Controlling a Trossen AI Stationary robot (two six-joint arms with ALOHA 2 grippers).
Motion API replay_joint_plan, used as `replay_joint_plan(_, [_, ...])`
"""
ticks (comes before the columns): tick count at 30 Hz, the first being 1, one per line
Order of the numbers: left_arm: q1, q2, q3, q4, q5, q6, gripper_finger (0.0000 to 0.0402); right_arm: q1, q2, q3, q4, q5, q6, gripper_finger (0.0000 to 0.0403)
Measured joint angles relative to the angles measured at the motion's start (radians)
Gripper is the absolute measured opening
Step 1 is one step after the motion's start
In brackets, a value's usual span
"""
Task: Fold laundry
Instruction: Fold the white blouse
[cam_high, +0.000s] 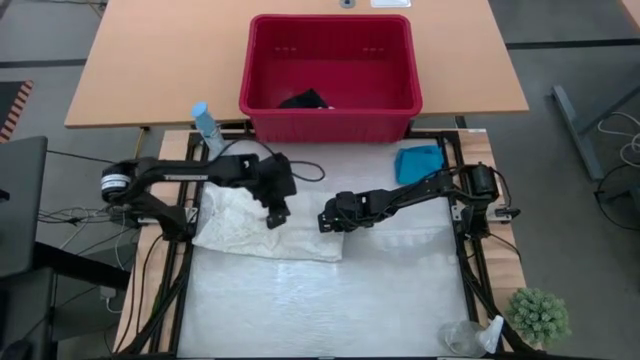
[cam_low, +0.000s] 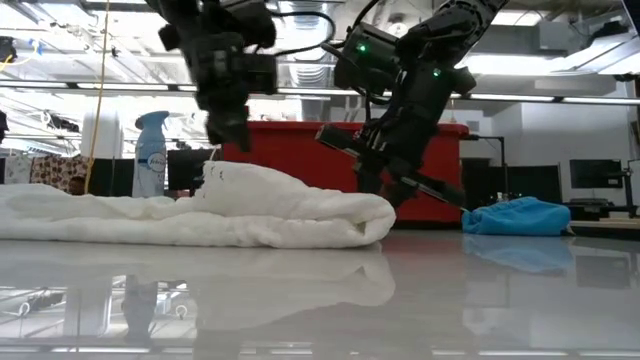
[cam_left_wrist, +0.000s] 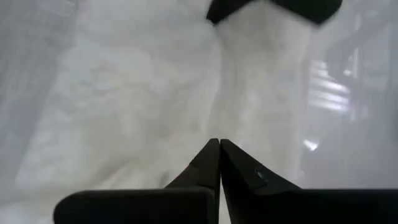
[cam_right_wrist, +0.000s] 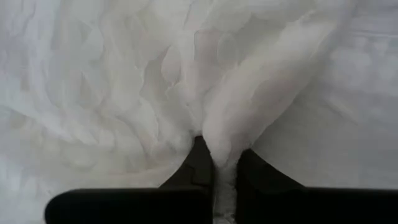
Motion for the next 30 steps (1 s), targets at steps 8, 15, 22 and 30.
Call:
replay_joint_plan(8, [0.008,-0.233,-0.365,0.175,-0.029,-0.150,0.0000,0.001,0.001,-0.001,-0.018,-0.001,-0.012,0.0049])
replay_joint_plan(15, [0.003,-0.344,-0.568,0.223,-0.085,-0.322,0.0000,0.002,-0.019,-0.003,-0.049,-0.004,-0.019,0.0049])
replay_joint_plan(22, [0.003,-0.308,-0.621,0.367,-0.177,-0.324,0.0000,-0.012,-0.041,-0.005,-0.076,-0.011,-0.047,0.0049])
replay_joint_plan(30, [-0.014,-0.098,-0.634,0.654,-0.088,-0.383,0.0000,0.004,-0.122,-0.008,-0.307,0.007,-0.040,0.0049])
